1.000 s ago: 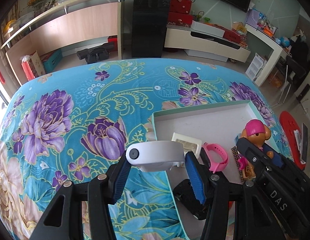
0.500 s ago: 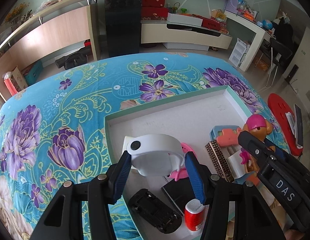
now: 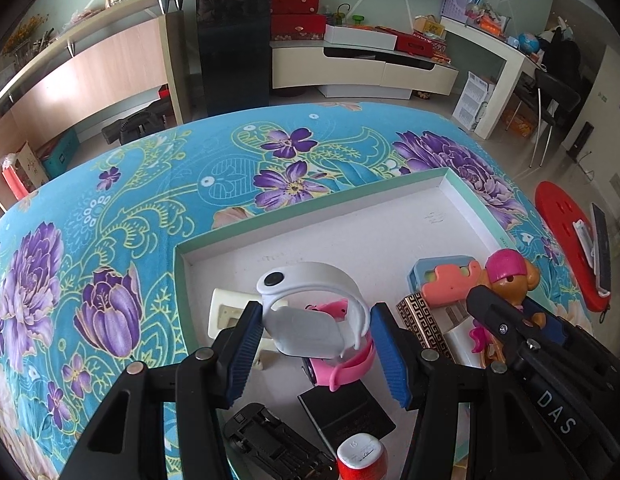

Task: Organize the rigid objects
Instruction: 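Lower the watch and toy dog into the tray and open both tools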

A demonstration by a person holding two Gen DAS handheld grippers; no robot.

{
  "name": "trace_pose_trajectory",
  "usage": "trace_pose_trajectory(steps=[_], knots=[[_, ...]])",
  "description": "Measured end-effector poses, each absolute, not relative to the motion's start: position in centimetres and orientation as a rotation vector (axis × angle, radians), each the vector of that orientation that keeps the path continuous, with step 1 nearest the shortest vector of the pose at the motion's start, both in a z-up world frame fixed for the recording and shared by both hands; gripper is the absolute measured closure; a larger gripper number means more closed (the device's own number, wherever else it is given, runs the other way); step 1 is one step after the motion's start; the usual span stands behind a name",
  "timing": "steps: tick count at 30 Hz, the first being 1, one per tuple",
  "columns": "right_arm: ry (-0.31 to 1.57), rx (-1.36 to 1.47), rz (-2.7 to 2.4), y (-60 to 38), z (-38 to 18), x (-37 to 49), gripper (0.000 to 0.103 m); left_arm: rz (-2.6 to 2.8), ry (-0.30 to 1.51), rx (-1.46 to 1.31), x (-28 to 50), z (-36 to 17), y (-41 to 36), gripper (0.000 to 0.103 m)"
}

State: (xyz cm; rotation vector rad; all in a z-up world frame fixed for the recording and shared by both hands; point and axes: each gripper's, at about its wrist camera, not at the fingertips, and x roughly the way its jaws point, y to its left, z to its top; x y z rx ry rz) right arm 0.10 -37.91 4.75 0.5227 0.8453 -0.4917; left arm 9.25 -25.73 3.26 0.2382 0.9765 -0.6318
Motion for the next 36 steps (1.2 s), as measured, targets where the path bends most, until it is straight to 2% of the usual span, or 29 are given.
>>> trace_pose_trajectory(steps=[11,16,23,36], knots=[[0.895,0.544,-0.511,-38.6,3.2,0.3,0.054,-0.636,1.012,0.238,9.5,1.9,-26.4,0.043],[0.895,0.548,-0.511,-38.8,3.2,0.2,0.053,-0.620,1.029,0.231,9.8,1.6,-26.2,0.033],[0.903,0.541,-0.513,-38.7,3.3,0.3,0.053,-0.606,1.045,0.237,9.9,1.4,-26.0,0.030],[0.901,0.515,-0.514,-38.3,3.8,0.5,0.051,-0.567,1.029,0.207,10.3,2.9,-23.7,0.030]])
